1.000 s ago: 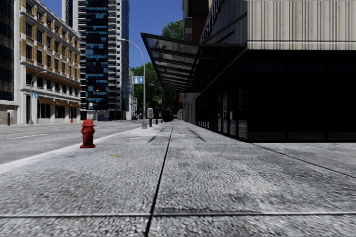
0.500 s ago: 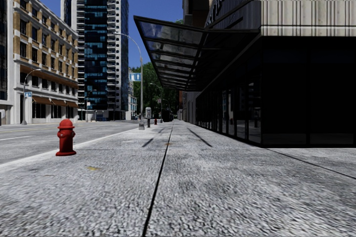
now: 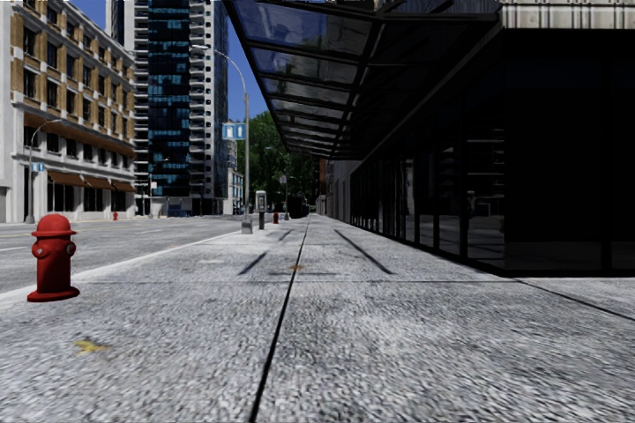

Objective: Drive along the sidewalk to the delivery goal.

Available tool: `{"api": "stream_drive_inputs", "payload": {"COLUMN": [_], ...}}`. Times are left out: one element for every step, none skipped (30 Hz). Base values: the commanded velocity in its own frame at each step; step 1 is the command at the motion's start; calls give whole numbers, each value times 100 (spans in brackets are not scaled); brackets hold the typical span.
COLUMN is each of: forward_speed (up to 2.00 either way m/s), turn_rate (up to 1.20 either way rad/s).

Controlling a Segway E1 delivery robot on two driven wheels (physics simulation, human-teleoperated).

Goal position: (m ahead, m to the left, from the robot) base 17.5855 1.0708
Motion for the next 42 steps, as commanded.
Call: {"api": "stream_drive_inputs", "payload": {"forward_speed": [200, 200, 200, 200, 200, 200, 200, 200, 200, 200, 200, 200, 200, 200, 200, 200, 200, 200, 200, 200, 200, 200, 200, 200, 200, 200, 200, 200, 200, 200, 200, 200, 200, 200, 200, 200, 200, 200, 200, 200, 200, 200], "turn_rate": [0, 0, 0, 0, 0, 0, 0, 0, 0, 0, 0, 0, 0, 0, 0, 0, 0, 0, 0, 0, 0, 0, 0, 0, 0, 0, 0, 0, 0, 0, 0, 0, 0, 0, 0, 0, 0, 0, 0, 0, 0, 0]}}
